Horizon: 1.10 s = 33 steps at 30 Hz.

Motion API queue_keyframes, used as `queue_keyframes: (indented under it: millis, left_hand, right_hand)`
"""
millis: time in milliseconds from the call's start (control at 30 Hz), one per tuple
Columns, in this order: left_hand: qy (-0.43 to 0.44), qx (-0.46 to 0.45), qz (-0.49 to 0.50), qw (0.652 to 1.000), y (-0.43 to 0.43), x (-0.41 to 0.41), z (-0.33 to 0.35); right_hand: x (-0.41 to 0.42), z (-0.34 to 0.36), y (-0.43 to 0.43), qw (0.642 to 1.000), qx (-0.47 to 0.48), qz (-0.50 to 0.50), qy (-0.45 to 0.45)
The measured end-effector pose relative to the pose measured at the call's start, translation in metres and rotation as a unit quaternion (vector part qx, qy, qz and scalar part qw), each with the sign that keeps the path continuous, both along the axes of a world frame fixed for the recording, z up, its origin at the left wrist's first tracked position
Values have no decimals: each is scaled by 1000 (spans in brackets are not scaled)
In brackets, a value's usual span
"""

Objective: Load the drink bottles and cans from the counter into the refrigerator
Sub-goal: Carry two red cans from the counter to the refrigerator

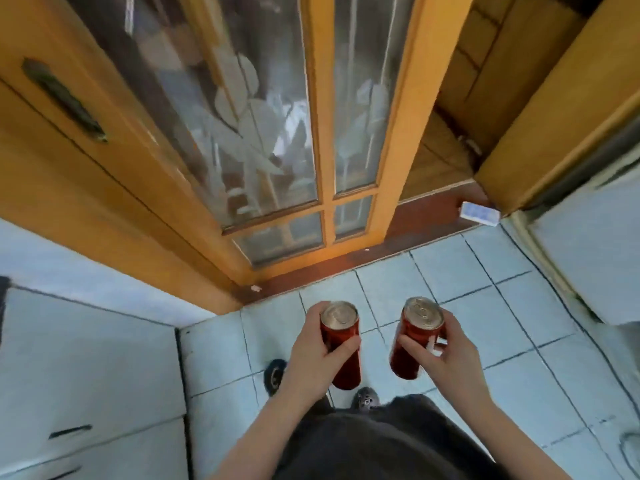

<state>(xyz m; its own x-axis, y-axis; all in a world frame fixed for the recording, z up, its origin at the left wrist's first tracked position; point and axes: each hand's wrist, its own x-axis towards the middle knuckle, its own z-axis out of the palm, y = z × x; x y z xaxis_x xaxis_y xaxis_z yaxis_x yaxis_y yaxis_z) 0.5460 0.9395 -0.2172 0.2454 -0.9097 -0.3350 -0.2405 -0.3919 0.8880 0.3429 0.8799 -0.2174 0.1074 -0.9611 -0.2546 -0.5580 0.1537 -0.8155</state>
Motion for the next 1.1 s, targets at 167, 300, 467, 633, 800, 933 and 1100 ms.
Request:
queue_keyframes:
  millis: [167, 300, 467, 633, 800, 933, 1100]
  left_hand:
    - [-6, -6, -68, 998, -80, -62, 4]
    - [4, -11, -151, 988, -152, -109, -4]
    - [19, 16, -282, 959, -259, -198, -21]
    - [12, 5, -402, 916, -364, -302, -12]
    - [28, -34, -482, 875, -448, -390, 6]
    - [30, -38, -507, 860, -486, -442, 12]
    - [50, -30, -523, 851, -523, -494, 7]
  right_hand:
    - [-77, -4, -29, 986, 3, -161, -29]
    - [-129, -10, -55, 958, 8, -281, -51]
    - [-203, -16, -100, 918, 3, -394, -40]
    - [-279, 1, -159, 875, 5, -484, -20]
    - [-334, 27, -219, 826, -28, -562, -20]
    - [-369, 38, -247, 804, -42, -593, -4]
    - [-421, 35, -290, 819, -51, -571, 1]
